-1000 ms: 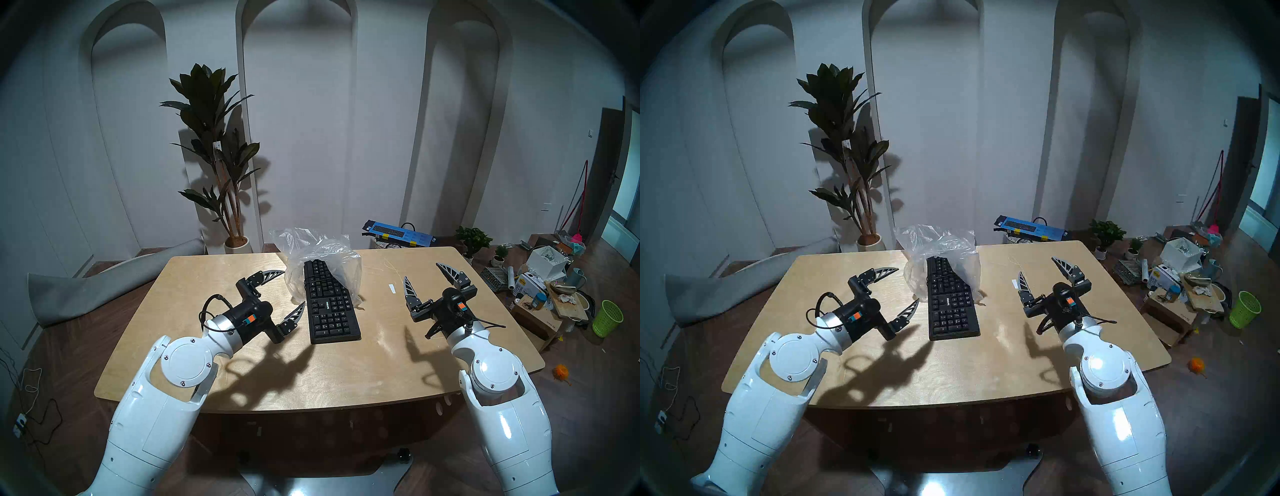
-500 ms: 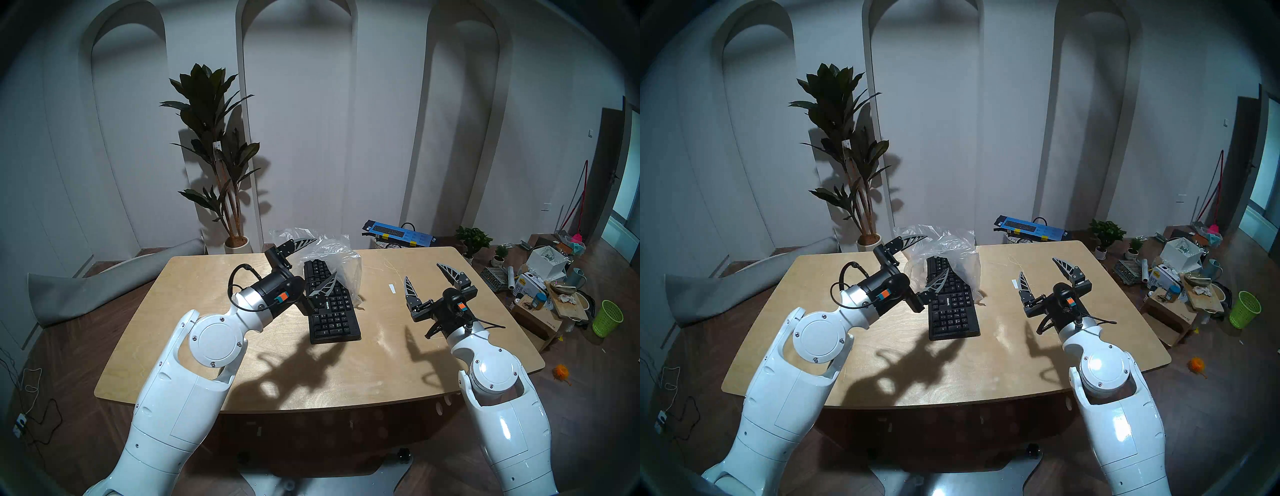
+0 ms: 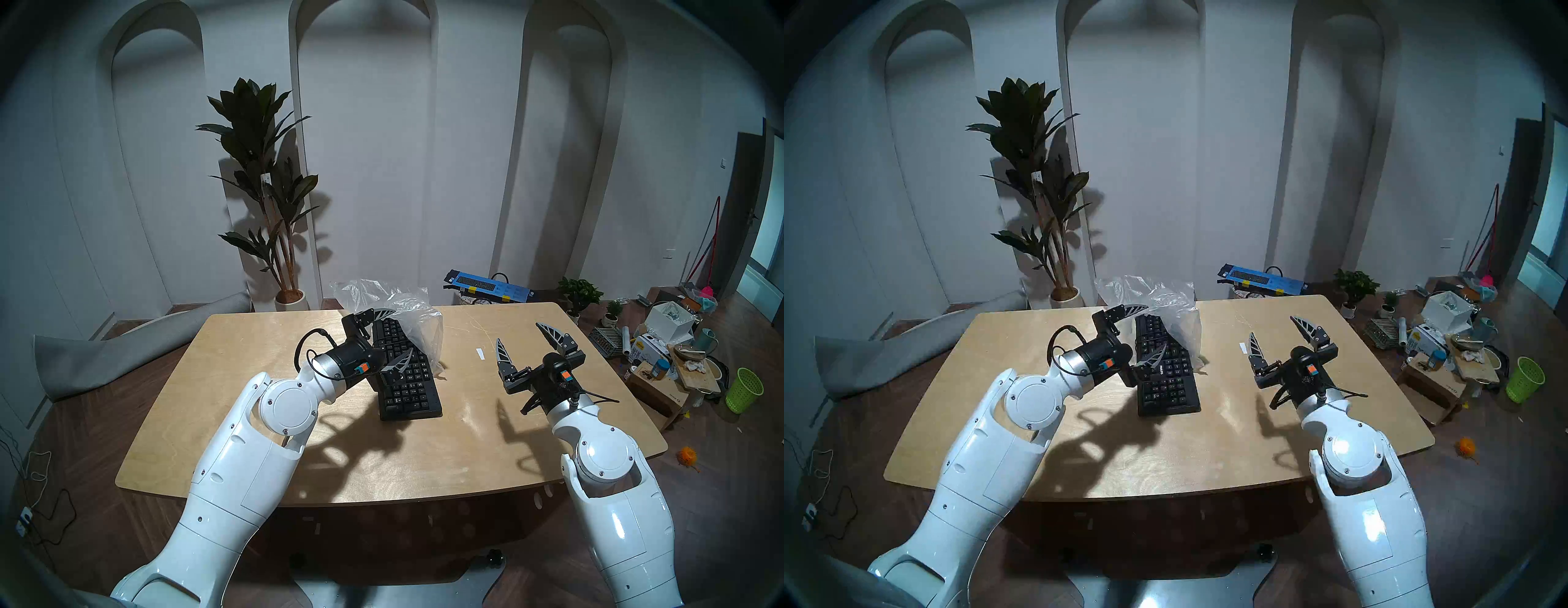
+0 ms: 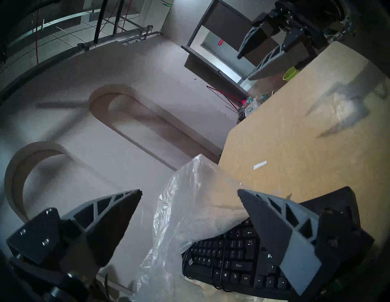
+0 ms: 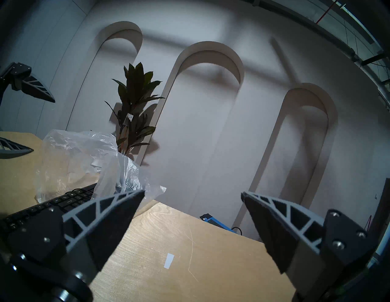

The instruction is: Unwrap the new keyboard and set the wrapping aside

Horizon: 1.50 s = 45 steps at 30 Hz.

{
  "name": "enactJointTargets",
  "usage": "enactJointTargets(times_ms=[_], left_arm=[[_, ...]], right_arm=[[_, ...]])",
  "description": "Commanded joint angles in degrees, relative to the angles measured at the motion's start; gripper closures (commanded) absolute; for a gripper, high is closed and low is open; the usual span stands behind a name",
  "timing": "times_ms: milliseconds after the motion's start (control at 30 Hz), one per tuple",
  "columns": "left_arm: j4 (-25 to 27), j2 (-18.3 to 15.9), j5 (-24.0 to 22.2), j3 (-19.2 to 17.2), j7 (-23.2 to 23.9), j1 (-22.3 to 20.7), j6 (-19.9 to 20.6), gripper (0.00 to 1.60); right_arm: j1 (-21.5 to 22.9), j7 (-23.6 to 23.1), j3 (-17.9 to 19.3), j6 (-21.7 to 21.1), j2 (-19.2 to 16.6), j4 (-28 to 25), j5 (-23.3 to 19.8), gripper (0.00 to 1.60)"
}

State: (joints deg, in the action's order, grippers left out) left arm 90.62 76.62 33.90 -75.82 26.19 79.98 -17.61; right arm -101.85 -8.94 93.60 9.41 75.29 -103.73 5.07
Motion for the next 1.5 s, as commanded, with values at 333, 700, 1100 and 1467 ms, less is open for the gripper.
enactJointTargets(times_ms=[333, 700, 1100, 1467], left_arm=[[-9.1, 5.7, 4.2, -1.6, -0.6, -11.0, -0.5, 0.0], [-14.2, 8.4, 6.4, -1.7, 0.0, -15.8, -0.2, 0.0], [-23.2, 9.2, 11.7, -0.2, 0.7, -21.8, -2.2, 0.0], [-30.6, 9.0, 15.3, 0.9, 1.3, -26.3, -4.8, 0.0]], right_arm=[[0.5, 0.2, -0.1, 0.6, -0.1, -0.9, 0.1, 0.0], [0.6, 0.3, -0.1, 0.6, 0.0, -0.9, 0.1, 0.0], [0.6, 0.5, -0.2, 0.7, -0.1, -0.9, 0.1, 0.0], [0.6, 0.5, -0.2, 0.9, -0.1, -1.0, 0.1, 0.0]])
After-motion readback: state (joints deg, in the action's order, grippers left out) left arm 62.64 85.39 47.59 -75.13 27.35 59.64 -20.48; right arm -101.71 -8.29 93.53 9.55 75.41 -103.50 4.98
